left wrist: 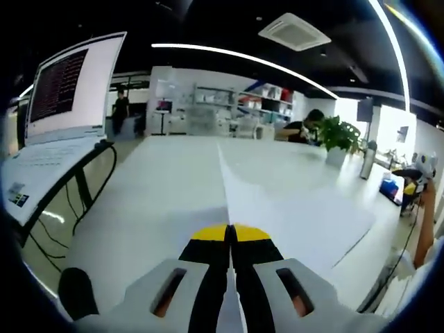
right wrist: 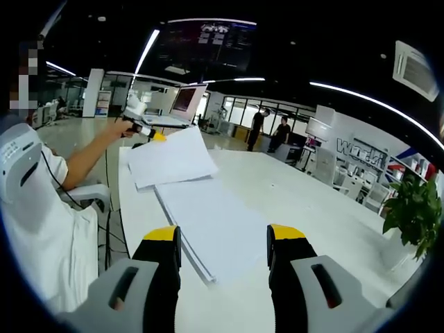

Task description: Grasp the top corner of one sheet in the document stack and pull a single sheet out from the document stack, separating that one sheet from the rest and lifting it clear until the single sheet is fully removed from the stack

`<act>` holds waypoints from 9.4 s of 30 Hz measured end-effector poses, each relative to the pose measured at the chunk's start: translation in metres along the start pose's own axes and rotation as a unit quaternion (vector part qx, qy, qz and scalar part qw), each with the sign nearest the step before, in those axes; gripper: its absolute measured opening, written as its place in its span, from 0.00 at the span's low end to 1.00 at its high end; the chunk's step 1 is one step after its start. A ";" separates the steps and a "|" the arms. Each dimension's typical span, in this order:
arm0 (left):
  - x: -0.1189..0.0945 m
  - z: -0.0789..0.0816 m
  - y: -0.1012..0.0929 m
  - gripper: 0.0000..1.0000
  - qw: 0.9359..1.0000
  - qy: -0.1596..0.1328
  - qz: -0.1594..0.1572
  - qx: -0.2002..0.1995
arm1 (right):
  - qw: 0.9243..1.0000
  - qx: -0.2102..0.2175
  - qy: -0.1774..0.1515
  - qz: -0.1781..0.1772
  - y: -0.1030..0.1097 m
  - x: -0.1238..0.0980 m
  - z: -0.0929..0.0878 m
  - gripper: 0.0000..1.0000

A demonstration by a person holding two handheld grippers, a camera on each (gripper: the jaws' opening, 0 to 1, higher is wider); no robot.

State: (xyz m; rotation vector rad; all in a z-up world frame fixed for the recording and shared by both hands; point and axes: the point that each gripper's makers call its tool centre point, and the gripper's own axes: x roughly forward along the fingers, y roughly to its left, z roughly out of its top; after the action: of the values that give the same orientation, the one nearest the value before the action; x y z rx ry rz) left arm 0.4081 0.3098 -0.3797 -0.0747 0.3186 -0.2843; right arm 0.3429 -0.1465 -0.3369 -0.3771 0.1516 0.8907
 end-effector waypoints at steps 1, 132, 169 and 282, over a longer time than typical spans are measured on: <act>0.001 -0.002 0.003 0.03 1.000 0.003 0.003 0.002 | 1.000 0.000 0.000 0.000 0.000 0.000 0.000 0.49; -0.016 0.040 -0.091 0.54 0.979 -0.067 -0.076 0.177 | 1.000 0.001 -0.005 -0.006 -0.001 -0.005 0.003 0.49; -0.037 0.035 -0.145 0.53 0.963 -0.102 -0.182 0.167 | 1.000 0.011 -0.017 -0.013 -0.005 -0.007 0.008 0.49; -0.022 0.023 -0.198 0.49 0.944 -0.105 -0.233 0.207 | 0.999 0.017 -0.034 0.006 0.001 -0.009 0.014 0.49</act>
State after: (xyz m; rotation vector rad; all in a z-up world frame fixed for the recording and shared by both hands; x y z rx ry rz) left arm 0.3431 0.1277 -0.3283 0.2385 0.0178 -0.8021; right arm 0.3363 -0.1476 -0.3219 -0.3138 0.1063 0.9110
